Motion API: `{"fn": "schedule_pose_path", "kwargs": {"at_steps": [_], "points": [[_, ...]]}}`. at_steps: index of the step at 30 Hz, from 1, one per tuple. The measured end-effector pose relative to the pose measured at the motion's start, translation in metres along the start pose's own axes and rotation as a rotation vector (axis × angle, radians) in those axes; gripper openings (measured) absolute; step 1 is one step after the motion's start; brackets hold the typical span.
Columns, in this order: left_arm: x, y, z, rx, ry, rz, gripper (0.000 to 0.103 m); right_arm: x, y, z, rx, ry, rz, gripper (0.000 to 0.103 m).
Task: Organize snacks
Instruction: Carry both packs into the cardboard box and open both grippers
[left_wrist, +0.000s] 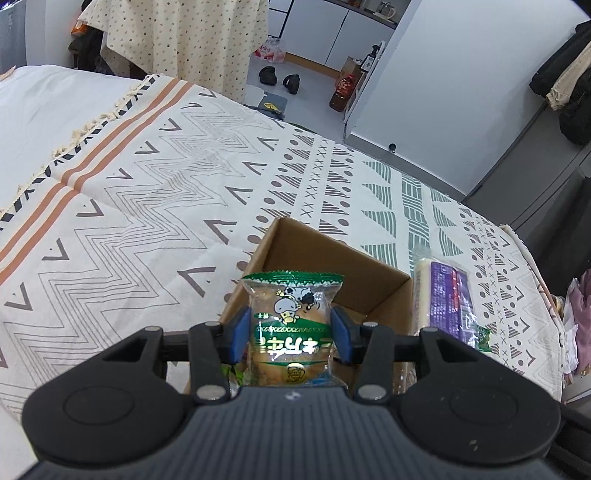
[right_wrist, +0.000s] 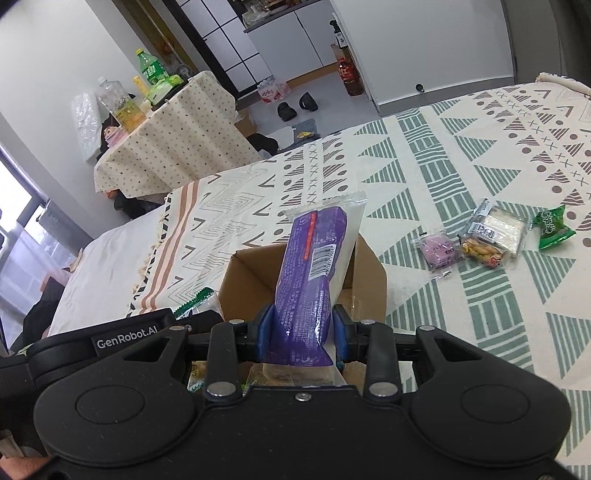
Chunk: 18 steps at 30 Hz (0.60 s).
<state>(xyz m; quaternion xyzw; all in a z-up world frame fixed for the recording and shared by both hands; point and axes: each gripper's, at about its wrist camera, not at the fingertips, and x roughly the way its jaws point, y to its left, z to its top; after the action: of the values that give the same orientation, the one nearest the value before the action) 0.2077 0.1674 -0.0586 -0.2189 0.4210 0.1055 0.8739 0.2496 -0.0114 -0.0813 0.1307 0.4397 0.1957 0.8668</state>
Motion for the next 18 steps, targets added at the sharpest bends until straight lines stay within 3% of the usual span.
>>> {"fn": "schedule_pose_path", "kwargs": {"at_steps": [15, 18], "points": [[0.02, -0.003, 0.003, -0.015, 0.023, -0.03, 0.046, -0.012, -0.035, -0.003, 0.069, 0.01, -0.122, 0.056], [0.017, -0.007, 0.006, -0.023, 0.005, -0.044, 0.054, -0.016, -0.042, -0.004, 0.081, 0.01, -0.132, 0.06]]}}
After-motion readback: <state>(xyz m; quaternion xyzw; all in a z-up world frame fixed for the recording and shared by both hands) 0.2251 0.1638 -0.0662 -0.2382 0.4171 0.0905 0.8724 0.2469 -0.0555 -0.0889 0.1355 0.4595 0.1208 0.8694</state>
